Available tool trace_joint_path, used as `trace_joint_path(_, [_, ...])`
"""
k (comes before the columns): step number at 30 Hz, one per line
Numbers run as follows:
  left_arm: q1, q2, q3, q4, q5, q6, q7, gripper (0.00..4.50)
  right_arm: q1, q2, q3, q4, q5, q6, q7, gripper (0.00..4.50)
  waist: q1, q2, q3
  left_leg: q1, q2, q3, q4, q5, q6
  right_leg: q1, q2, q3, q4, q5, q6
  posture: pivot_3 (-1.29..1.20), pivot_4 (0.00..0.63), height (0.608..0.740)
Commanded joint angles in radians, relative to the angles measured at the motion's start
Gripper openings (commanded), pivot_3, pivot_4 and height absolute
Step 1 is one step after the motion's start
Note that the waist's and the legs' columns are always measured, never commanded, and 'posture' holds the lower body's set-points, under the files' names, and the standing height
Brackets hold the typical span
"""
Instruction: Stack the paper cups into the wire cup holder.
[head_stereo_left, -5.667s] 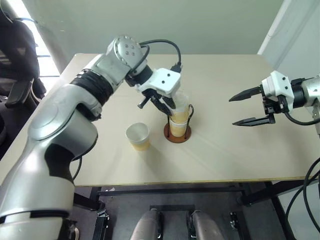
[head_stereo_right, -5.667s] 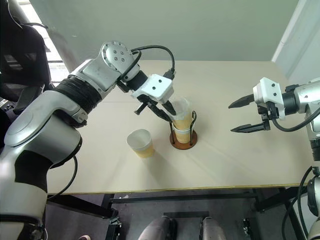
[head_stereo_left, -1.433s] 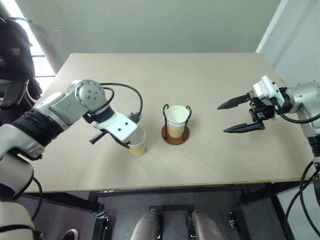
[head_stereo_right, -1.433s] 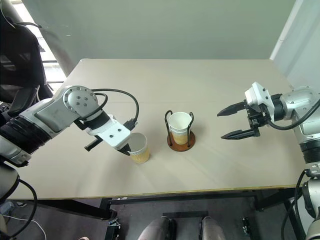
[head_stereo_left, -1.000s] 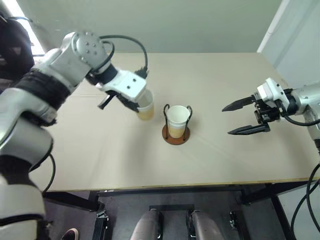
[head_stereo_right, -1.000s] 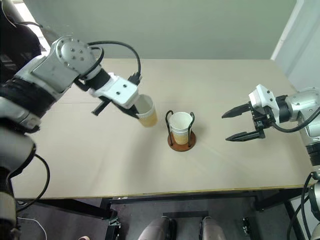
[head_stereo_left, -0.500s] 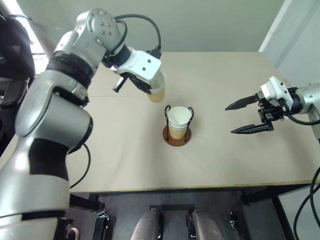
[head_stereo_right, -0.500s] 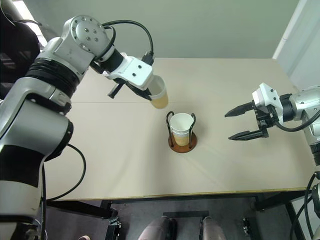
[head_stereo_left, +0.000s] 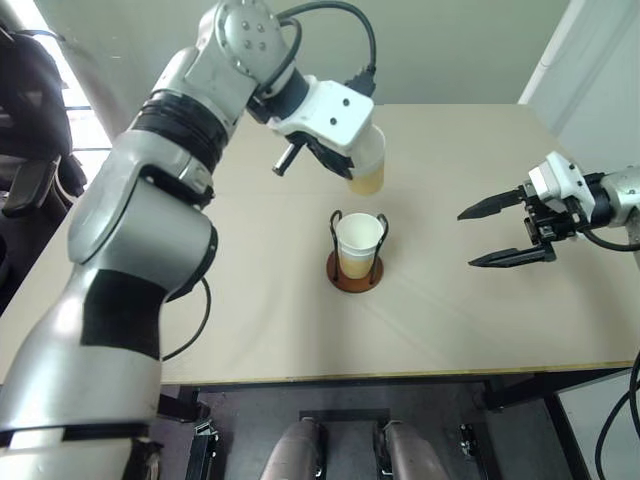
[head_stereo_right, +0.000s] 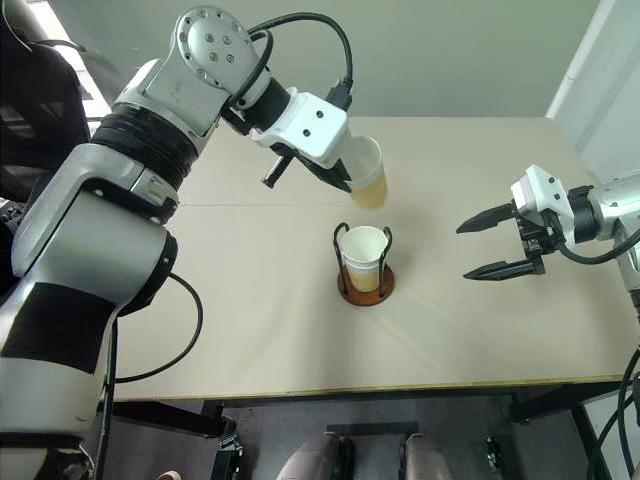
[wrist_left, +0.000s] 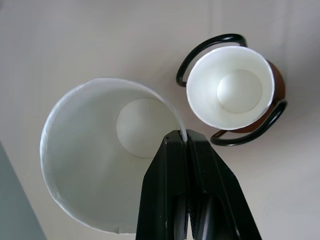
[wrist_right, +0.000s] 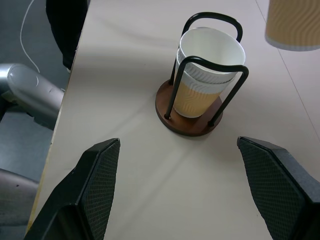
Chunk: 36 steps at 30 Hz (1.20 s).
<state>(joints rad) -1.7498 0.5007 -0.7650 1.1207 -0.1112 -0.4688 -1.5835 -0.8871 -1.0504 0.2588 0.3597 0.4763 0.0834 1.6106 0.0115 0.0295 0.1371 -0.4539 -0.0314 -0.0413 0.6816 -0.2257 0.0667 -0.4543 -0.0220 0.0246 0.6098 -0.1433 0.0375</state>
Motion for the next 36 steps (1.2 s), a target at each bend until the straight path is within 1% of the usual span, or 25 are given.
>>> trace_joint_path(1, [-0.037,0.038,-0.070,-0.095,-0.132,0.074,-0.031,0.05,-0.006,-0.025,-0.006,-0.014,0.017,-0.004,0.004,3.86,0.000,0.000,0.000,0.000,0.000,0.000,0.000,0.000,0.000,0.000,0.000,0.000,0.000,0.000,0.000,0.00,0.150,0.740])
trace_joint_path(8, [-0.018,0.102,-0.218,-0.253,-0.314,0.159,-0.031,0.05,0.000,-0.029,-0.007,-0.021,0.019,0.000,0.004,3.86,0.002,0.000,0.000,0.000,0.000,0.000,0.002,0.000,0.001,0.001,0.000,0.000,0.000,0.001,0.002,0.00,0.150,0.740])
trace_joint_path(16, [-0.002,0.156,-0.335,-0.355,-0.393,0.179,-0.031,0.05,0.006,-0.032,-0.012,-0.027,0.020,0.004,0.004,3.86,0.001,0.000,0.000,0.000,-0.001,0.001,0.002,0.001,0.000,0.002,0.000,0.000,0.000,0.002,0.002,0.00,0.150,0.740])
trace_joint_path(27, [0.004,0.185,-0.382,-0.386,-0.409,0.172,-0.031,0.05,0.008,-0.028,-0.014,-0.028,0.013,0.003,0.004,3.86,0.001,0.000,0.000,0.000,-0.001,0.001,0.003,0.002,0.001,0.002,0.000,0.000,0.000,0.002,0.003,0.00,0.150,0.740])
trace_joint_path(36, [0.003,0.172,-0.378,-0.326,-0.343,0.121,-0.031,0.05,0.012,-0.020,-0.020,-0.030,0.007,0.005,0.004,3.86,0.001,0.000,0.000,0.000,-0.001,0.000,0.003,0.002,0.001,0.002,0.000,0.000,0.000,0.002,0.003,0.00,0.150,0.740])
